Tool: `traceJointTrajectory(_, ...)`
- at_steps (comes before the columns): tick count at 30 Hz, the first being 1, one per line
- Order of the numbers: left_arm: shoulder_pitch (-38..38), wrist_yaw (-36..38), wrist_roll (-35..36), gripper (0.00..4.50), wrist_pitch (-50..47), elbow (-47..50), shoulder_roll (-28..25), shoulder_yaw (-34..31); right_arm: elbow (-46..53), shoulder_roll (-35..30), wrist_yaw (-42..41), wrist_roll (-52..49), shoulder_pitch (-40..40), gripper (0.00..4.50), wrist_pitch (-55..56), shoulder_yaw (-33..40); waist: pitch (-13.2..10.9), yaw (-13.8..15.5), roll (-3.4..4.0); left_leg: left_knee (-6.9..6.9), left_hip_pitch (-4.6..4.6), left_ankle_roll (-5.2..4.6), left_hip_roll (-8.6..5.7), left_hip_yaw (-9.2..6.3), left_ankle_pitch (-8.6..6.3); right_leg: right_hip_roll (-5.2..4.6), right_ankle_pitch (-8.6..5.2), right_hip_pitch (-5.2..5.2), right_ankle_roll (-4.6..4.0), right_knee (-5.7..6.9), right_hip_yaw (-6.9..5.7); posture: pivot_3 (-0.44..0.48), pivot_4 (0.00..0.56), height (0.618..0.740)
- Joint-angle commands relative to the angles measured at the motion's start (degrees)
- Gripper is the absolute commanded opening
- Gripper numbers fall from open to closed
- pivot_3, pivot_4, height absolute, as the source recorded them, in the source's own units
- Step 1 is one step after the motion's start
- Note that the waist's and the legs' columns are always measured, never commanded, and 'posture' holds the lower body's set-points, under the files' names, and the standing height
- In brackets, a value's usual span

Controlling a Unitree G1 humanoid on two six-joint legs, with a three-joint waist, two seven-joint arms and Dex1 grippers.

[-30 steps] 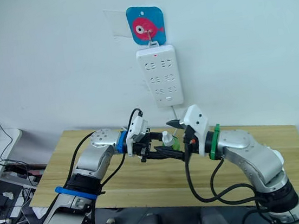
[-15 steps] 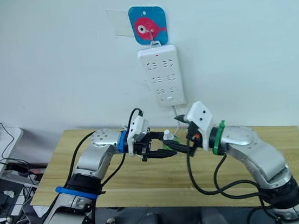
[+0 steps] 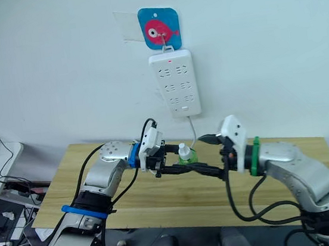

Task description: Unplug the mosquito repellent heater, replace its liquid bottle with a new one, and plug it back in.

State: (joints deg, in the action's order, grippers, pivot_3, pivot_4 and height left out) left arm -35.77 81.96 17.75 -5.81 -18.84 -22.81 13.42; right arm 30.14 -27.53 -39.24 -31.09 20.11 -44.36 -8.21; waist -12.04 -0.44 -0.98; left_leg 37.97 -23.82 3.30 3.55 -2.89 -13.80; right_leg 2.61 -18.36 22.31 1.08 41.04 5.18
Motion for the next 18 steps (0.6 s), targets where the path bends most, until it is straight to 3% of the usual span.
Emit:
traceJointTrajectory(1,-0.80,0.30,0.48,2.25,0.26,1.30,-0.25,-0.83,-3.43,2.90,3.30,4.51,2.51,4.45,4.14,-2.33,0.00,0.11,0.00,0.00,0.00,0.00,0.00,-0.01,0.00,0.00,0.00,0.00,0.00,-0.01,-0.02,0.079,0.139,0.740)
traceJointTrajectory(7,-0.16,0.24,0.44,2.25,0.01,2.17,-0.36,-0.55,-7.02,4.49,4.95,8.83,3.19,4.45,7.89,-3.13,0.00,0.41,0.00,-0.02,-0.06,0.01,-0.02,0.00,0.00,-0.05,0.00,0.01,0.00,-0.09,-0.04,0.080,0.138,0.740)
traceJointTrajectory(11,-0.72,0.30,0.39,2.25,0.10,1.43,-0.36,-0.74,-5.82,1.05,3.77,7.48,1.55,4.45,7.38,1.10,0.00,0.40,0.00,-0.01,-0.04,0.01,-0.02,-0.01,0.00,-0.06,0.00,0.01,0.00,-0.06,-0.04,0.075,0.137,0.740)
traceJointTrajectory(18,-0.79,0.58,0.27,2.25,0.34,0.69,-0.43,-0.62,0.76,-8.91,-2.14,-4.00,-5.07,4.45,0.86,12.96,0.00,0.45,0.00,-0.01,-0.06,0.00,-0.09,0.01,0.00,-0.12,0.00,-0.02,0.00,-0.09,-0.04,0.048,0.141,0.740)
